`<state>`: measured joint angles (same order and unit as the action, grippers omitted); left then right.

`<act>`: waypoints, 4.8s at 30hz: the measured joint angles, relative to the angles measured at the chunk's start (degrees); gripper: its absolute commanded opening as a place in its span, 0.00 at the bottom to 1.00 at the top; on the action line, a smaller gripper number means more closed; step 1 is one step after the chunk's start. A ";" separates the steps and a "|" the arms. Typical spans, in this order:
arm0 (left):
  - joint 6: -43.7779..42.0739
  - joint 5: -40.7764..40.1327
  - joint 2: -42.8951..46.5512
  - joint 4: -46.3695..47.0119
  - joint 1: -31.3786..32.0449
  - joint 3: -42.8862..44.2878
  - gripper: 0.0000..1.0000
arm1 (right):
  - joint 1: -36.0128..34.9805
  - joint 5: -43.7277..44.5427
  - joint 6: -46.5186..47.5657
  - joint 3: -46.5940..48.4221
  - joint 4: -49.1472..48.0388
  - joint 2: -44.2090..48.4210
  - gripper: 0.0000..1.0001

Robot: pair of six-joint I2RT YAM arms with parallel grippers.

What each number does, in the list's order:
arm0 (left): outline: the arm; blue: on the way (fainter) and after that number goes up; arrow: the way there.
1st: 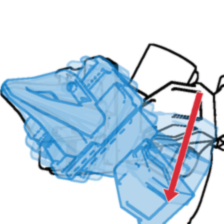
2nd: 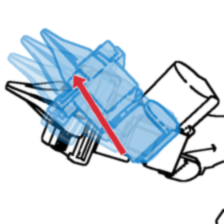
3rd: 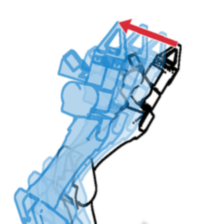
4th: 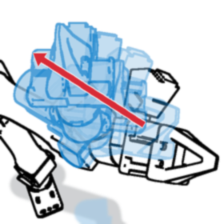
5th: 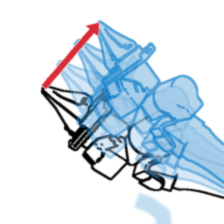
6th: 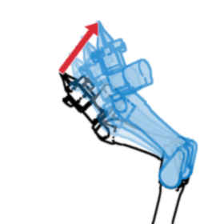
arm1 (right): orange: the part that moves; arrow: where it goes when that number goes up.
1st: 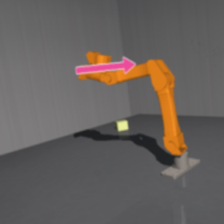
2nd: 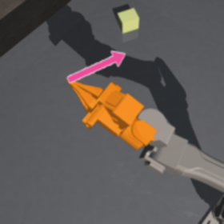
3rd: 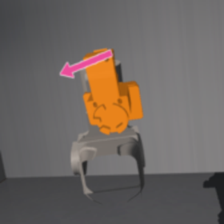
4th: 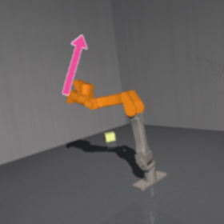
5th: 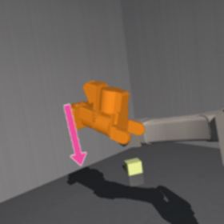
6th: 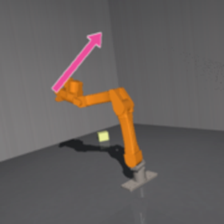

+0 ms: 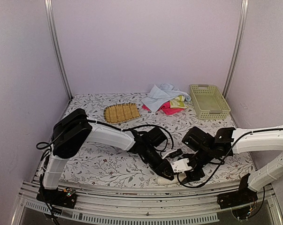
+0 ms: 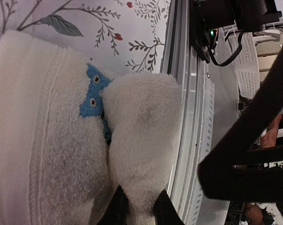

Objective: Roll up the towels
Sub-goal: Roll the towel at the center of the board, then pick up the towel from the center of the board.

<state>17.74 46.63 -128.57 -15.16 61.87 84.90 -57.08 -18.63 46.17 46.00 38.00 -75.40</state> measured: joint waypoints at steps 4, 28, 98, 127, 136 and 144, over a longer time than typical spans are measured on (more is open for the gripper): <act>0.96 0.37 0.00 -0.13 -0.33 0.00 0.06 | -3.30 4.76 -1.20 -0.87 -3.54 -4.83 0.59; -0.79 -25.18 32.37 16.46 -0.20 -33.33 0.48 | -0.39 3.78 -3.45 0.07 -11.98 -13.79 0.20; -10.56 -25.88 7.08 1.97 6.05 -3.41 0.11 | 21.46 -13.42 -6.64 11.58 8.72 15.26 0.53; 2.32 -4.57 1.75 7.56 -2.32 -3.13 0.08 | 0.94 9.01 0.17 -5.60 -7.61 1.86 0.58; 4.76 -0.52 -0.13 9.29 -4.33 -2.86 0.09 | -0.63 14.10 0.87 -6.78 -16.83 -6.36 0.58; 5.97 0.94 -0.96 9.90 -5.44 -2.64 0.24 | -1.11 17.99 1.64 -7.06 -22.77 -10.64 0.39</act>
<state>23.70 47.57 -129.54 -5.26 56.42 82.26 -58.19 -0.64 47.81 38.94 15.22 -86.04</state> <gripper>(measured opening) 0.177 0.503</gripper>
